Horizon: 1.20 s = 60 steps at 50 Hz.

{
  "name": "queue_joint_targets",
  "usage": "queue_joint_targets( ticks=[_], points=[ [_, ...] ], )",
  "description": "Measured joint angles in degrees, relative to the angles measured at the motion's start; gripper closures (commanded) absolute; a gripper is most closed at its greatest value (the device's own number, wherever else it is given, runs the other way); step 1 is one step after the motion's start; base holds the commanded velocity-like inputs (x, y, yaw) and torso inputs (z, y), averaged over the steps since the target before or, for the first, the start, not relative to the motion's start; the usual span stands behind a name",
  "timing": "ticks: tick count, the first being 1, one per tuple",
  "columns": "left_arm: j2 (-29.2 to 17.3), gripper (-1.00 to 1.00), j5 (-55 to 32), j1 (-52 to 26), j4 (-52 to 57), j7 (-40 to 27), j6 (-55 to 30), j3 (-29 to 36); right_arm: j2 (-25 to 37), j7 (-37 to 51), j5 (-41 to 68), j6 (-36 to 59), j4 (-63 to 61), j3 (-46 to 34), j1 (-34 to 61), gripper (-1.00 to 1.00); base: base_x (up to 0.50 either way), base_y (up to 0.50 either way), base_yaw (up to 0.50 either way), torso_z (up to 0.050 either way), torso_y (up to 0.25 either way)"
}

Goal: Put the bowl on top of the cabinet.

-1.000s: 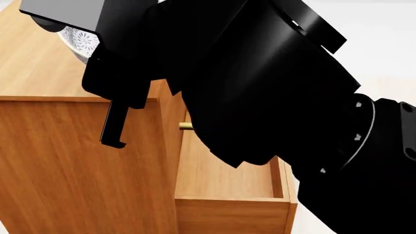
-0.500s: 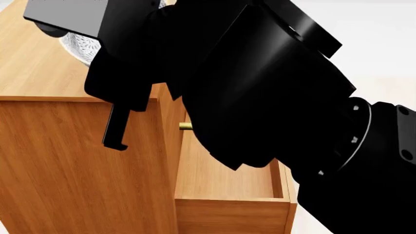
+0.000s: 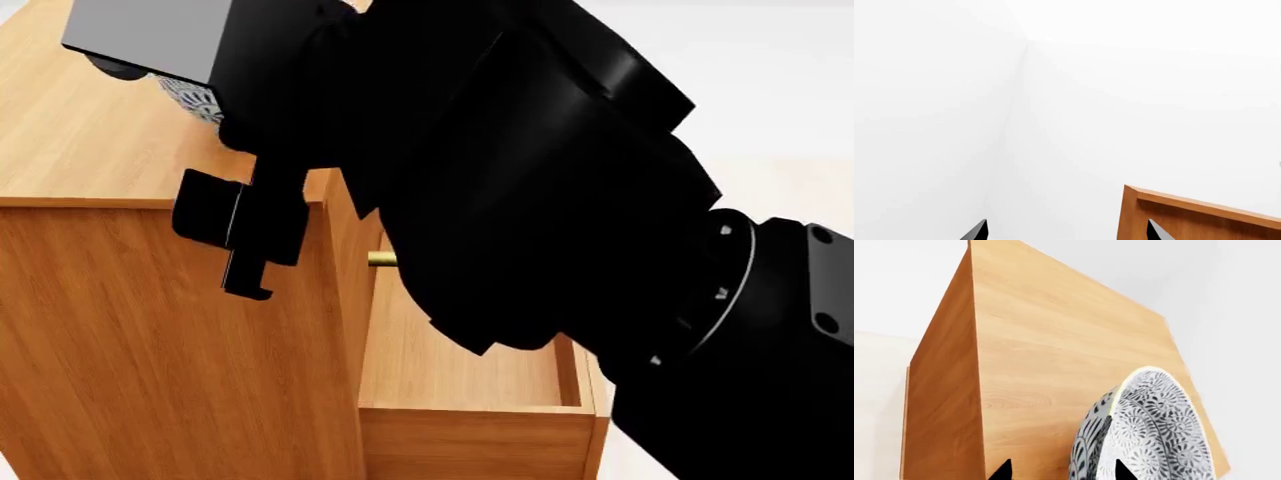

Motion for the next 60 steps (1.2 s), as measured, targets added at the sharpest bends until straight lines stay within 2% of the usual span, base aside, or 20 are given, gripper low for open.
queue_joint_targets(
  ticks=[23,36,45,60],
  points=[
    [-0.1,-1.0,0.2,0.0,-0.1,-0.1,0.3,0.3,2.0,1.3,-0.3,-1.0,-2.2,1.3,-1.2,-1.0,0.0,0.0,0.0,0.0,0.0],
    [-0.3,-1.0,0.2,0.0,-0.1,-0.2,0.3,0.5,6.8,4.1,3.8,-0.6,-9.8,8.2,-5.6,-1.0,0.0,0.0,0.0,0.0,0.0],
    [-0.4,-1.0,0.3,0.0,-0.1,-0.3,0.2,0.6,13.2,8.0,8.1,-0.1,-21.2,14.8,-13.4,-1.0,0.0,0.0,0.0,0.0,0.0],
    [-0.5,-1.0,0.3,0.2,-0.2,-0.3,0.5,0.7,19.6,21.9,21.2,0.8,-40.1,35.0,-36.3,-1.0,0.0,0.0,0.0,0.0,0.0]
  ],
)
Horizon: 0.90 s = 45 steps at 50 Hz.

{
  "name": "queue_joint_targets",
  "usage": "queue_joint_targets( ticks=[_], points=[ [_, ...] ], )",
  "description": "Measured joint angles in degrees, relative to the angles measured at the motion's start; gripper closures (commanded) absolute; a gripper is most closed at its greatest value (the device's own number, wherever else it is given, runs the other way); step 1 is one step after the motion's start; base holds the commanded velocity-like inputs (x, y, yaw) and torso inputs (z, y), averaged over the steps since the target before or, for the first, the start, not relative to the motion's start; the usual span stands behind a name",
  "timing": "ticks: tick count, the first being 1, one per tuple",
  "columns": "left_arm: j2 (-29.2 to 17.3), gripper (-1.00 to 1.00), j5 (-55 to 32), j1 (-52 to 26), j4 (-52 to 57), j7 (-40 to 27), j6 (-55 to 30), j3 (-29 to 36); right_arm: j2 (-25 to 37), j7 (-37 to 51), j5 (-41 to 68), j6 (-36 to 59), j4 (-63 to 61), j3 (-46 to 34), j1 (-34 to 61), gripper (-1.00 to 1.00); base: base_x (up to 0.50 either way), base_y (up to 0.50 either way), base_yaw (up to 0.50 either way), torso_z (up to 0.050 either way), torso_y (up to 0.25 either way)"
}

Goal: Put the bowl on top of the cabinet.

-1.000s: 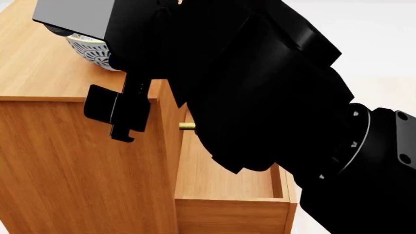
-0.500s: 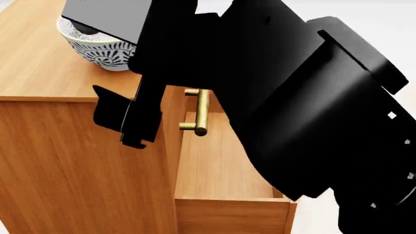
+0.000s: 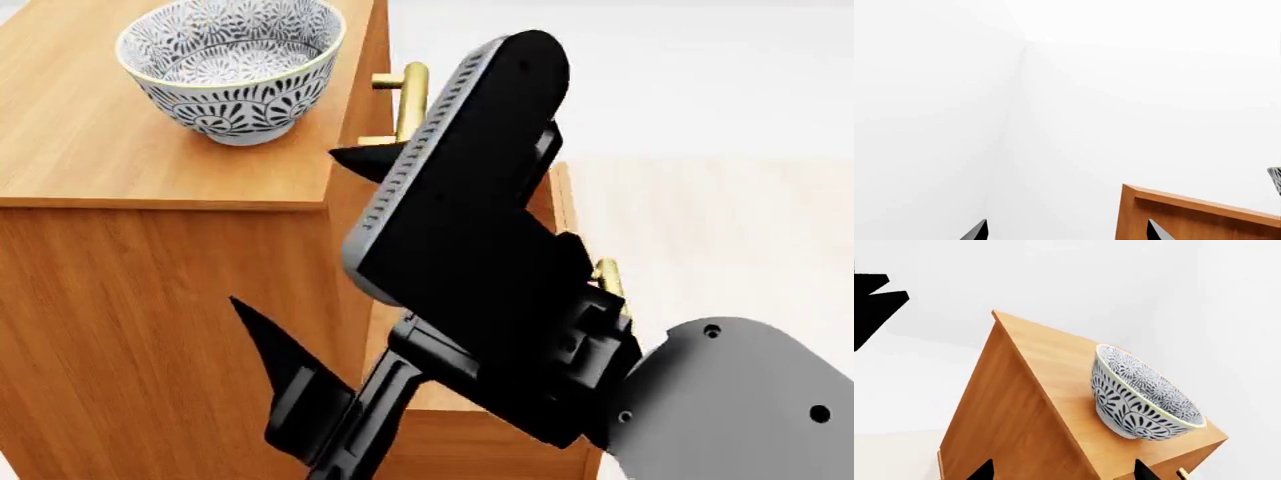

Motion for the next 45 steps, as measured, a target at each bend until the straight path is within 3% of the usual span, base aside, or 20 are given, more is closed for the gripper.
queue_joint_targets(
  ticks=[11,21,34,45],
  points=[
    [-0.1,-1.0,0.1,0.2,0.2,-0.1,0.1,0.1,1.8,8.8,7.7,-2.9,-9.1,14.0,-20.8,-1.0,0.0,0.0,0.0,0.0,0.0],
    [-0.1,-1.0,0.2,0.2,0.3,-0.2,0.1,0.2,1.1,12.2,9.0,-7.2,-12.3,20.8,-35.6,-1.0,0.0,0.0,0.0,0.0,0.0],
    [-0.2,-1.0,0.1,0.2,0.4,-0.5,0.1,0.2,-0.5,13.2,5.9,-14.0,-11.7,26.4,-50.2,-1.0,0.0,0.0,0.0,0.0,0.0],
    [-0.4,-1.0,-0.1,0.2,0.2,-0.4,0.2,0.3,-1.6,15.0,5.9,-18.9,-8.0,36.1,-58.1,-1.0,0.0,0.0,0.0,0.0,0.0]
  ],
)
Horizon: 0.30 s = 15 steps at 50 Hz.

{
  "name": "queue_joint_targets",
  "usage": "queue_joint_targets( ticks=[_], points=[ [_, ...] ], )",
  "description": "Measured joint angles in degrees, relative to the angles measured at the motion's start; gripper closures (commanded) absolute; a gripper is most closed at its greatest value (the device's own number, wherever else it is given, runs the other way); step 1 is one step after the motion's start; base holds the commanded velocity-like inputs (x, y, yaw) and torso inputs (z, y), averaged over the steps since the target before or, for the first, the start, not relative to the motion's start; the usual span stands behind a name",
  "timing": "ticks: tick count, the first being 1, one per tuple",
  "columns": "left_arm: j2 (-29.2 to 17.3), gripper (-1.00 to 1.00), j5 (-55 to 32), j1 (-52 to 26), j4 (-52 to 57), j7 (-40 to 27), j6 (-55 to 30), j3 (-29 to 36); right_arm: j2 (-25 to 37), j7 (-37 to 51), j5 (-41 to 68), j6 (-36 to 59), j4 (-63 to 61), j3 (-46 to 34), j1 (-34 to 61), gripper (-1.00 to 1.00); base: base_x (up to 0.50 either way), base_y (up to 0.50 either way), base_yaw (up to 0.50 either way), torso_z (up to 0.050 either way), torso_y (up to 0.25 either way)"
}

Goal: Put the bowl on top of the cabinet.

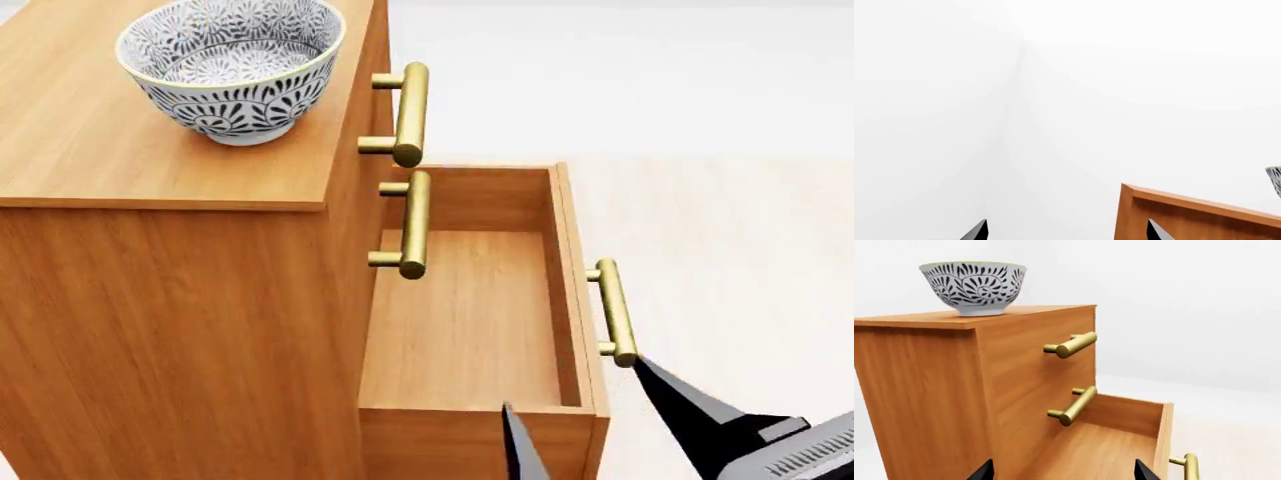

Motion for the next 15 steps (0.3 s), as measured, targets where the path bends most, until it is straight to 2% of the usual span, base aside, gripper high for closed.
queue_joint_targets(
  ticks=[15],
  points=[
    [-0.2,-1.0,0.0,0.1,-0.3,0.3,0.3,0.3,-0.6,3.2,2.3,-3.8,2.0,12.2,-4.7,-1.0,0.0,0.0,0.0,0.0,0.0]
  ],
)
